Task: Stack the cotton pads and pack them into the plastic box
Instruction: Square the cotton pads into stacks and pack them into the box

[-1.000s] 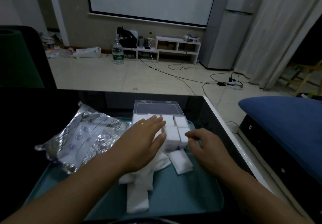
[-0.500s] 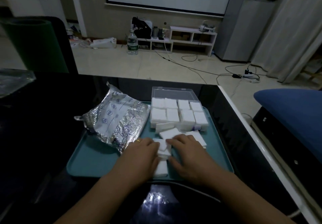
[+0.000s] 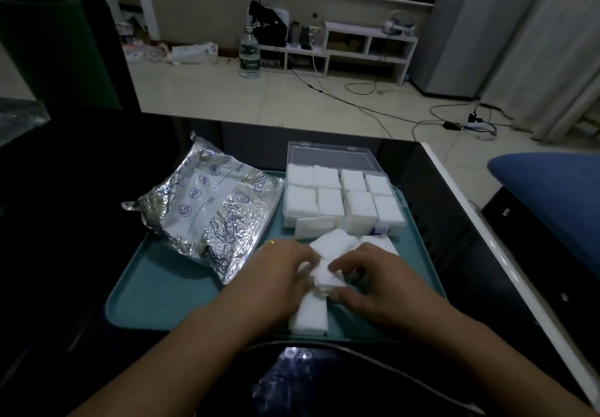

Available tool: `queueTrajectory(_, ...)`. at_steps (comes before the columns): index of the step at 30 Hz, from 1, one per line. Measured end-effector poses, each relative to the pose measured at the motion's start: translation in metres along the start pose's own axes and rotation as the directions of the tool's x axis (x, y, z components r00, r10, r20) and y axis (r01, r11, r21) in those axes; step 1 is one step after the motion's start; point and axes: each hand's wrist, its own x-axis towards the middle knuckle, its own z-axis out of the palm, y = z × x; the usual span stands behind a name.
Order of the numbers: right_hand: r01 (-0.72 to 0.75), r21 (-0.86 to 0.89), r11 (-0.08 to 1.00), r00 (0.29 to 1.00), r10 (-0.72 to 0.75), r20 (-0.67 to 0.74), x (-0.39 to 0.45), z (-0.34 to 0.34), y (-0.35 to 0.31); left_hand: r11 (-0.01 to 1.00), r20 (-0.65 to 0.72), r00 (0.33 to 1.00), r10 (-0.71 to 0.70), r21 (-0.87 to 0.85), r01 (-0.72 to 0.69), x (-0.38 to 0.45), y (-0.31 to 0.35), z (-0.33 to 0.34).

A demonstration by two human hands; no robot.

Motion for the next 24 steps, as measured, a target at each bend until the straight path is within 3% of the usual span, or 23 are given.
queueTrajectory(4, 0.044, -0.051, 0.998, 0.999, -0.045, -0.012, -0.002, 0.003, -0.004, 0.999, -0.014, 0.999, -0.033, 0.02, 0.033, -0.003, 0.001, -0.001)
queueTrajectory(9, 0.034, -0.07, 0.997, 0.967, -0.05, -0.25, 0.001, -0.004, -0.003, 0.995, -0.121, 0.989, -0.085, -0.06, 0.079, 0.003, 0.001, -0.002)
queueTrajectory(13, -0.065, -0.008, 0.998, 0.959, 0.061, -0.277, 0.001, -0.015, -0.005, 0.91, -0.209, 0.936, -0.282, -0.368, 0.192, 0.006, 0.008, -0.005)
queueTrajectory(16, -0.24, 0.3, 0.923, 0.937, 0.301, -0.175, 0.006, -0.028, -0.005, 0.774, -0.178, 0.896, -0.408, -0.588, 0.235, 0.01, 0.011, -0.011)
queueTrajectory(18, -0.383, 0.52, 0.763, 0.898, 0.439, 0.018, 0.007, -0.035, -0.004, 0.67, -0.119, 0.875, -0.469, -0.693, 0.265, 0.012, 0.011, -0.014)
queueTrajectory(19, -0.439, 0.536, 0.721, 0.881, 0.462, 0.101, 0.007, -0.037, -0.003, 0.625, -0.088, 0.87, -0.486, -0.73, 0.275, 0.012, 0.012, -0.015)
queueTrajectory(21, -0.497, 0.417, 0.761, 0.863, 0.481, 0.15, 0.006, -0.038, 0.003, 0.533, -0.029, 0.866, -0.499, -0.798, 0.281, 0.011, 0.013, -0.016)
queueTrajectory(24, -0.423, 0.039, 0.905, 0.897, 0.424, -0.124, 0.006, -0.034, 0.015, 0.461, 0.054, 0.881, -0.47, -0.836, 0.297, 0.01, 0.017, -0.017)
